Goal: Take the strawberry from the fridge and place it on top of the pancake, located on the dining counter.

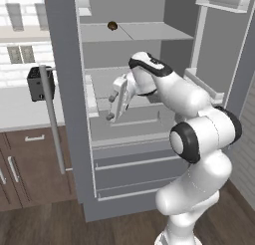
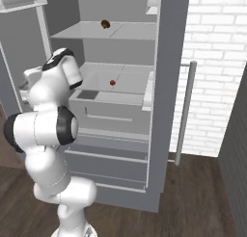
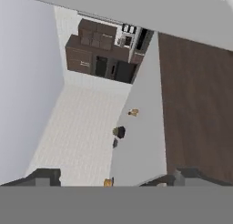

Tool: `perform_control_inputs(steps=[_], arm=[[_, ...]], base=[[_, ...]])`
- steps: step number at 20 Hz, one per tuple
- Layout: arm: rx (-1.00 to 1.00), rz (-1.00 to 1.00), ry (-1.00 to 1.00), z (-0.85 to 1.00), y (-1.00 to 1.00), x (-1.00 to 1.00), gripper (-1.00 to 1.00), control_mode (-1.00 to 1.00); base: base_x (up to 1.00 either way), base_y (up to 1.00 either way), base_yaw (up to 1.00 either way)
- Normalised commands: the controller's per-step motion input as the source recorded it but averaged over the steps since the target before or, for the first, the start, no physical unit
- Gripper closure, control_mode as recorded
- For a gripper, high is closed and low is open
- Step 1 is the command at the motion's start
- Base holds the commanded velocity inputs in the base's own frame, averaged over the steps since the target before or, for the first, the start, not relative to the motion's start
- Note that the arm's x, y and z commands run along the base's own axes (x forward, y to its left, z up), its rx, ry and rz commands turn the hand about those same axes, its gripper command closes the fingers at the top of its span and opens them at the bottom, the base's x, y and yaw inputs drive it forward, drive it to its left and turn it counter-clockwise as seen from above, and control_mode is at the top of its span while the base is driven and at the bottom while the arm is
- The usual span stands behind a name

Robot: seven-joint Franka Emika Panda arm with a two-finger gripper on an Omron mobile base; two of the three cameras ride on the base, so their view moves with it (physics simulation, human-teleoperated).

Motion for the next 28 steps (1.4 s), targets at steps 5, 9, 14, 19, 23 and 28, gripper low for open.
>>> perform_control_inputs(steps=[5, 9, 14, 19, 23, 28], arm=[[0.00, 0.00, -0.19, 0.05, -0.50, -0.59, -1.00, -1.00], [-0.01, -0.01, -0.29, 0.00, -0.59, -0.61, -1.00, -1.00], [-0.09, -0.18, -0.34, 0.00, -0.53, -0.58, -1.00, -1.00], [-0.10, -0.40, -0.28, -0.02, -0.35, -0.36, -1.00, -1.00], [-0.08, -0.50, -0.18, -0.10, -0.13, -0.14, -1.00, -1.00], [-0.10, -0.53, -0.10, -0.22, 0.00, 0.00, -1.00, -1.00]], base=[[0.00, 0.00, 0.00], [0.00, 0.00, 0.00], [0.00, 0.00, 0.00], [0.00, 0.00, 0.00], [0.00, 0.00, 0.00], [0.00, 0.00, 0.00]])
